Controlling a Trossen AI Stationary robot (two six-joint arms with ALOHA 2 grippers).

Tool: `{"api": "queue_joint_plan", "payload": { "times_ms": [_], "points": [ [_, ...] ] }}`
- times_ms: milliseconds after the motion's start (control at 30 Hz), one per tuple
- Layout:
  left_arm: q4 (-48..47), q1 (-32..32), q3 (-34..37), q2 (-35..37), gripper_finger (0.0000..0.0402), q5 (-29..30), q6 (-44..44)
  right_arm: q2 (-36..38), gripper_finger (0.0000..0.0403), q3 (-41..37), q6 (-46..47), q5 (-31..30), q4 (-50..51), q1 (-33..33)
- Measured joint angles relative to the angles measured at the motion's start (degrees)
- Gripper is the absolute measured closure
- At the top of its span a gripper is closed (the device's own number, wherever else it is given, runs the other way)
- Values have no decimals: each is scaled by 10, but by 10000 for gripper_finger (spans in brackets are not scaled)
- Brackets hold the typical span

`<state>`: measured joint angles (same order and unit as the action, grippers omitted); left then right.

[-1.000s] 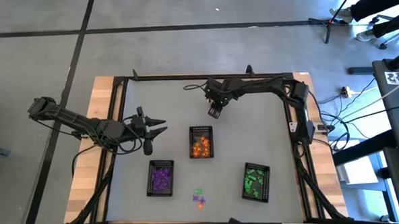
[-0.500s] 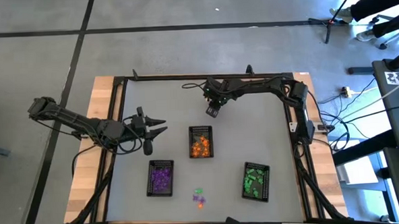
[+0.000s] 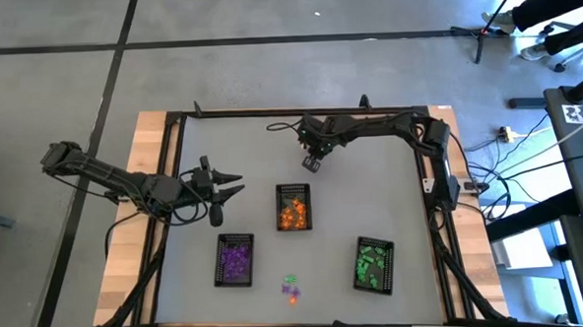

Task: Sort Halloween decoration
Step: Put the violet spider toy into the bottom left black bin

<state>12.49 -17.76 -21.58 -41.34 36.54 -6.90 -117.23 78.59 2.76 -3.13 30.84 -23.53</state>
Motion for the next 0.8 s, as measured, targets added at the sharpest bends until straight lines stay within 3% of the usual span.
{"api": "queue_joint_plan", "payload": {
  "times_ms": [433, 667, 800],
  "points": [
    [0, 0, 0, 0, 286, 0, 0, 103, 402, 0, 33, -89, 51, 105],
    [0, 0, 0, 0, 286, 0, 0, 156, 402, 0, 60, -142, 5, 227],
    [0, 0, 0, 0, 286, 0, 0, 157, 403, 0, 56, -215, -49, 306]
  ]
}}
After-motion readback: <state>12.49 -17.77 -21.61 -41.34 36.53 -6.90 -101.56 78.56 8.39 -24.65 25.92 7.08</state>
